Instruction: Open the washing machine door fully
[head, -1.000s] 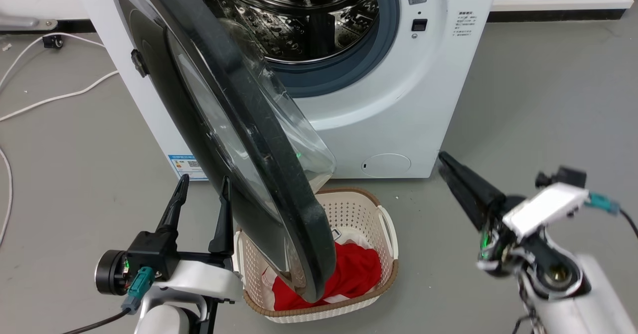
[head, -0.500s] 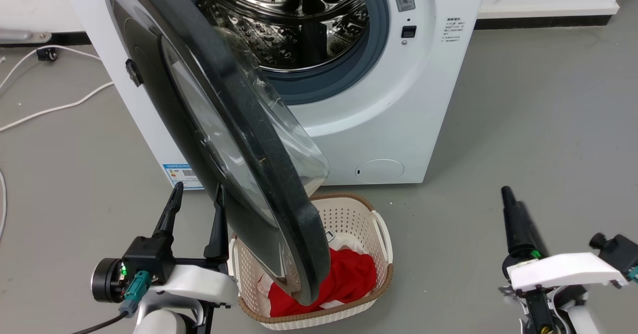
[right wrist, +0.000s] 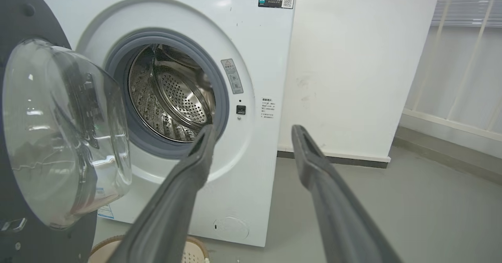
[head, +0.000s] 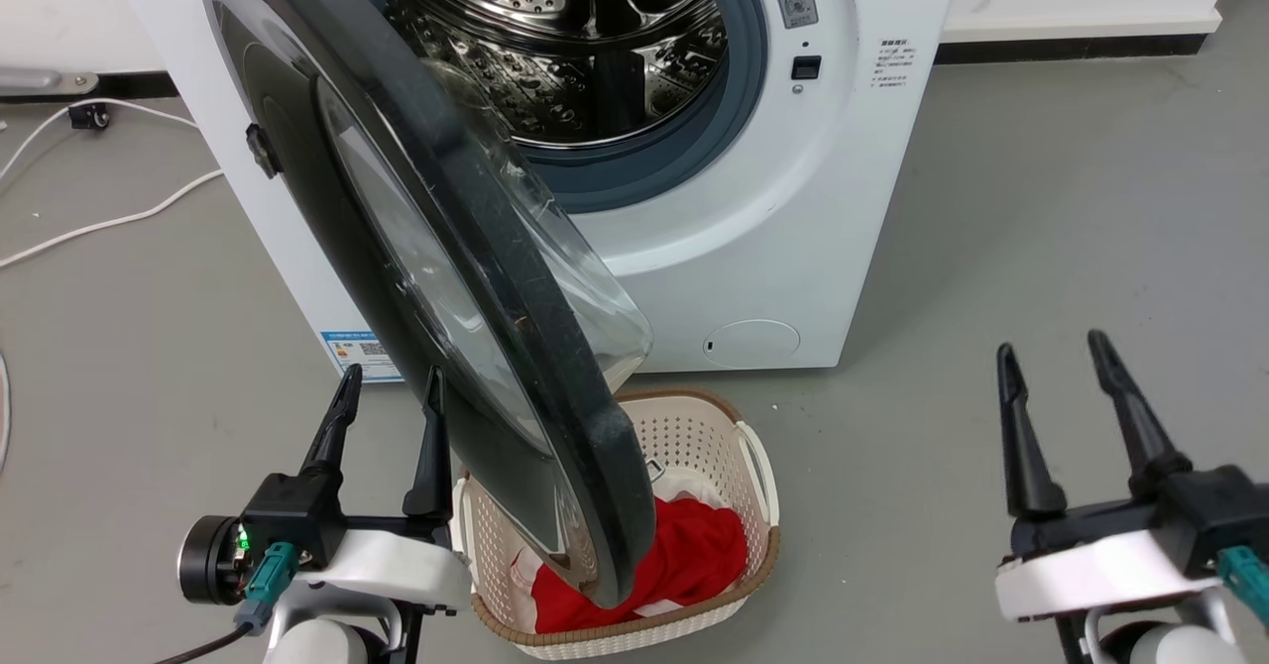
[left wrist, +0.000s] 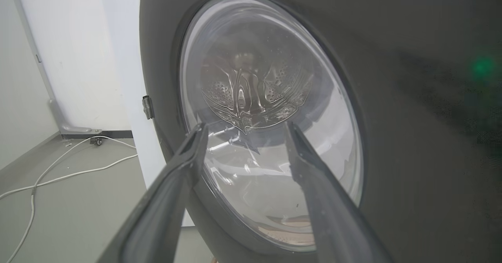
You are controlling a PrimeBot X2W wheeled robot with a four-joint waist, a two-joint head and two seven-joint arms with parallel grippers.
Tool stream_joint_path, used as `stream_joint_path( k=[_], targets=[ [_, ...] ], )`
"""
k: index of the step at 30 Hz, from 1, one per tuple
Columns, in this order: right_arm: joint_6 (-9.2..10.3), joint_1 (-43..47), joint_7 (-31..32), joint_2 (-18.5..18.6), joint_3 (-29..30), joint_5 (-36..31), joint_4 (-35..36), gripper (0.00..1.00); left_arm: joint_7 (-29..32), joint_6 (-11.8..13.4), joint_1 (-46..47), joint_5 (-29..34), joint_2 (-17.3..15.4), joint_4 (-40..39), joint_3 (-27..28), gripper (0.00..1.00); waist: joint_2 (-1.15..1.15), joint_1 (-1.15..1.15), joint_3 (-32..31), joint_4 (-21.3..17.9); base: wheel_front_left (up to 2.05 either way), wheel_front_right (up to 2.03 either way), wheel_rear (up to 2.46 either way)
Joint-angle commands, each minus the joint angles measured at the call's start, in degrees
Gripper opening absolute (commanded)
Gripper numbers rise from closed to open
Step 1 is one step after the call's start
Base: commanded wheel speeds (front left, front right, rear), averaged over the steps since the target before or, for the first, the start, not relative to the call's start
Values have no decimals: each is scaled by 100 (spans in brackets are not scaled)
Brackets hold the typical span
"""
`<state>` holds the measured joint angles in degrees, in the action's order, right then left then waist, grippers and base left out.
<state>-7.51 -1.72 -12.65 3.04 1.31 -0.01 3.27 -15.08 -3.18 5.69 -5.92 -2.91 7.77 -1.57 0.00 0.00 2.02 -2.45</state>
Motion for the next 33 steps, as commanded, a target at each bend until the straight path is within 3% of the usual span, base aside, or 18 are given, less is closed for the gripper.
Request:
stream_joint_path(
  k=[1, 18, 19, 21, 33],
  targets=[
    [4, 119, 40, -20, -34, -8, 45, 100, -13, 11, -10, 22, 3, -16, 12, 100, 0, 0, 8, 4, 0, 0, 0],
    [4, 123, 103, -25, -54, 226, -136, 100, -13, -18, 47, 107, 3, -44, 7, 100, 0, 0, 81, 25, 0, 0, 0],
    [4, 118, 106, -25, -56, 237, -143, 100, -13, -20, 50, 107, 3, -53, 5, 91, 0, 0, 82, 25, 0, 0, 0],
    [4, 103, 108, -25, -55, 253, -158, 100, -13, -31, 53, 112, 3, -80, 5, 0, 0, 0, 89, 24, 0, 0, 0],
    [4, 69, 99, -25, -29, 333, -196, 100, -13, -13, 174, 107, 3, -786, 122, 0, 0, 0, 111, 19, 0, 0, 0]
  ],
)
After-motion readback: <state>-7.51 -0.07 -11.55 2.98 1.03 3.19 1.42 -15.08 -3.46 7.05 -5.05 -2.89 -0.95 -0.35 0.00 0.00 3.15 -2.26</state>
